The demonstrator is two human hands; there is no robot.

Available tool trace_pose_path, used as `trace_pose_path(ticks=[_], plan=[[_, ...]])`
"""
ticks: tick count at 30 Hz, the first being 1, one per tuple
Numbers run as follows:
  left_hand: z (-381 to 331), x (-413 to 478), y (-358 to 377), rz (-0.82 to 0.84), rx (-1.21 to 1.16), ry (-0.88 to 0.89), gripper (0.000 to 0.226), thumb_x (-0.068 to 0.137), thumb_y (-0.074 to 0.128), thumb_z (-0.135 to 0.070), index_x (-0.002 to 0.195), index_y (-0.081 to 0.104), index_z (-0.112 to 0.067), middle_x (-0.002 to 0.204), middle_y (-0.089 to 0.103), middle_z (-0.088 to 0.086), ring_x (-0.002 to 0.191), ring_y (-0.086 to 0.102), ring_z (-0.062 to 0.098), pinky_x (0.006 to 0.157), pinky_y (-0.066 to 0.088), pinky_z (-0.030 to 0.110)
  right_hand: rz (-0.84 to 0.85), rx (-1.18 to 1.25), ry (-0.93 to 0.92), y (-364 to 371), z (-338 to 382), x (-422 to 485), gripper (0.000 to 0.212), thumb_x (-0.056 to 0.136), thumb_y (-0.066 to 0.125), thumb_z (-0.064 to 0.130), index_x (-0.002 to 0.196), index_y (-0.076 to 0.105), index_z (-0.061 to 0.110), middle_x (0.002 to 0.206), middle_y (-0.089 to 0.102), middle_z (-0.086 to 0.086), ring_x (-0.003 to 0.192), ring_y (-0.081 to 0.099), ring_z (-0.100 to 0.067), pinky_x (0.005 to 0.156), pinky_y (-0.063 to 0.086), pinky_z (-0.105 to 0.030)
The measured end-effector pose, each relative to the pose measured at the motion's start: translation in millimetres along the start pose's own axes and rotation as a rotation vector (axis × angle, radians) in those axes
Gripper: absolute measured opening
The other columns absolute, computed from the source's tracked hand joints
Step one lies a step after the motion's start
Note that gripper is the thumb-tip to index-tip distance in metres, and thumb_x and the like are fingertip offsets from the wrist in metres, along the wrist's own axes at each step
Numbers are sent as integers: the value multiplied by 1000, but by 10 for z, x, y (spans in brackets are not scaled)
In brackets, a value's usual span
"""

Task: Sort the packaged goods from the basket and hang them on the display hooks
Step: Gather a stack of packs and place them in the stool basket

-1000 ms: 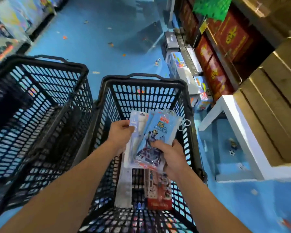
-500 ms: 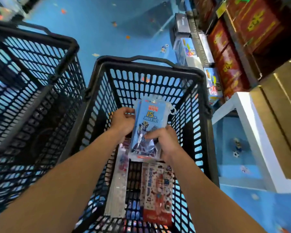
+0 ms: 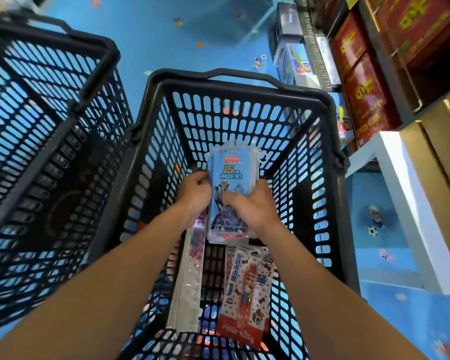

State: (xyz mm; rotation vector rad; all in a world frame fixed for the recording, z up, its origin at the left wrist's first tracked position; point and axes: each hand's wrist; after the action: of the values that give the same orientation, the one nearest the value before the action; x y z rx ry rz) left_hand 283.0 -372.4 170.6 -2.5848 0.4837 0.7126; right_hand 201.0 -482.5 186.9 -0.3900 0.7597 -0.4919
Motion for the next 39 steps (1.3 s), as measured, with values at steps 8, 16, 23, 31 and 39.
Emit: trace_pose_path(ticks=[8, 16, 23, 31, 39], plan=[[-69, -176, 50, 96, -78, -128, 53, 110, 26, -50, 113, 70, -21, 103, 75, 6, 93, 72, 23, 90, 60, 43, 127, 201, -5, -64, 5, 37, 75, 44, 79, 45, 113, 67, 16, 95, 78, 3, 81, 76, -18, 71, 65, -45], [13, -53, 107, 237, -221, -178, 70, 76, 40, -80, 123, 70, -38, 117, 76, -4, 111, 72, 22, 102, 53, 50, 143, 314, -27, -39, -4, -62, 76, 64, 73, 40, 131, 39, 28, 110, 70, 4, 97, 72, -18, 85, 61, -46], [-24, -171, 137, 242, -178, -111, 70, 84, 35, -71, 138, 60, -33, 122, 74, -4, 114, 69, 20, 104, 52, 50, 224, 482, 8, -59, -99, -63, 60, 76, 73, 20, 132, 54, 20, 112, 75, -3, 95, 76, -20, 81, 64, -42], [-72, -258, 118, 216, -156, -36, 66, 79, 46, -68, 132, 61, -33, 121, 73, -5, 112, 69, 18, 101, 54, 49, 188, 565, -46, -14, -99, -133, 51, 85, 70, 3, 129, 52, 22, 111, 74, -5, 97, 75, -20, 80, 64, -42], [59, -151, 22, 168, -207, -92, 46, 84, 46, -49, 123, 64, -31, 113, 76, 1, 105, 73, 26, 95, 57, 56, 180, 446, -56, 101, -10, -128, 49, 69, 70, 23, 113, 49, 28, 120, 61, -12, 99, 71, -26, 76, 65, -46]])
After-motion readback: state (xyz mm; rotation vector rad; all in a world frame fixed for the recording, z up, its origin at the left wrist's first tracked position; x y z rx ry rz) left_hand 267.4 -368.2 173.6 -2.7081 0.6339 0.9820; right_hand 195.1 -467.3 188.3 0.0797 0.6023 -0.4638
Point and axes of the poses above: each hand's wrist, its own x-axis towards the middle knuckle, its own y-axis out of the palm, z = x × y
